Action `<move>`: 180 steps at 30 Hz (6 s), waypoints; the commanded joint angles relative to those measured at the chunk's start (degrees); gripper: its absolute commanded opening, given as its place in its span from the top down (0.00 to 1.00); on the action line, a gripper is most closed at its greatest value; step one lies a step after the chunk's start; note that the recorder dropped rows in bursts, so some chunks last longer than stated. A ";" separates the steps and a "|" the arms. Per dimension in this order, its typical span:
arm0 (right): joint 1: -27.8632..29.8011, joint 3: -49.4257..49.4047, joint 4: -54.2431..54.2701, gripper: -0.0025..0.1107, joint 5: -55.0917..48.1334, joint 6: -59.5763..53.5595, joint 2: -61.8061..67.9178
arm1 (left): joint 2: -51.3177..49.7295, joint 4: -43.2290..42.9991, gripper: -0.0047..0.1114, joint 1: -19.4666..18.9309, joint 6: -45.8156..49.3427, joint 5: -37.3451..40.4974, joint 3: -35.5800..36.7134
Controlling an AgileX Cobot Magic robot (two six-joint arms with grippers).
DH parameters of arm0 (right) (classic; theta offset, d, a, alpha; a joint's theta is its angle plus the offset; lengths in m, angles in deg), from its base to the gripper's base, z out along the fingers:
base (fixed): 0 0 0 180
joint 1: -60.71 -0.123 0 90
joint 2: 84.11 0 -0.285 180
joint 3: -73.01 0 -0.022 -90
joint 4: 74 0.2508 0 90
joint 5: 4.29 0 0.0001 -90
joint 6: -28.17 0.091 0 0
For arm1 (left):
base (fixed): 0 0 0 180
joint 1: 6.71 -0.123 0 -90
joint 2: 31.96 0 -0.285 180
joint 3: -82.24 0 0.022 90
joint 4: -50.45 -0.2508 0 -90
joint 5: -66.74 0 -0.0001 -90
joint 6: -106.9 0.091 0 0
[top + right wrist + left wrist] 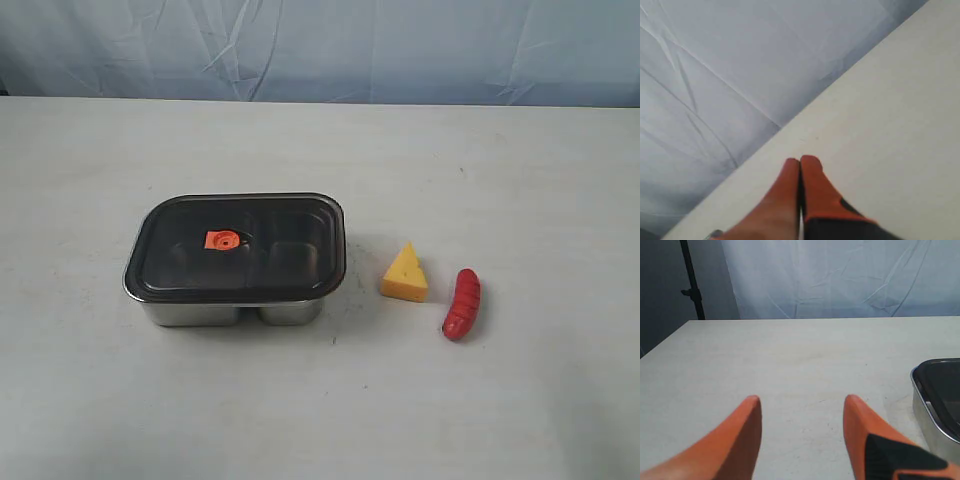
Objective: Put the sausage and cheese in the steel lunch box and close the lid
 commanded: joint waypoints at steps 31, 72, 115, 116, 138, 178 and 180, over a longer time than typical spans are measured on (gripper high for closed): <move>-4.14 51.69 -67.68 0.99 80.44 57.08 103.07 | 0.26 -0.03 0.54 -0.28 0.00 -0.82 0.08; -10.05 51.82 -62.63 0.74 61.55 55.74 113.10 | 0.26 -0.03 0.54 -0.28 0.00 -0.82 0.08; -8.49 50.45 -76.33 0.98 50.93 52.41 62.26 | 0.26 -0.03 0.54 -0.28 0.00 -0.82 0.08; -7.98 50.45 -76.33 0.98 49.83 51.06 60.75 | 0.26 -0.03 0.54 -0.28 0.00 -0.82 0.08; -2.40 47.03 -54.44 0.98 -32.38 -12.66 56.97 | 0.26 -0.03 0.54 -0.28 0.00 -0.82 0.08; -23.88 29.95 17.19 0.88 -30.44 -73.71 73.26 | 0.26 -0.03 0.54 1.55 0.00 -0.82 0.08; -24.46 29.95 18.81 0.77 -30.44 -73.71 74.47 | 0.26 -0.03 0.54 1.55 0.00 -0.82 0.08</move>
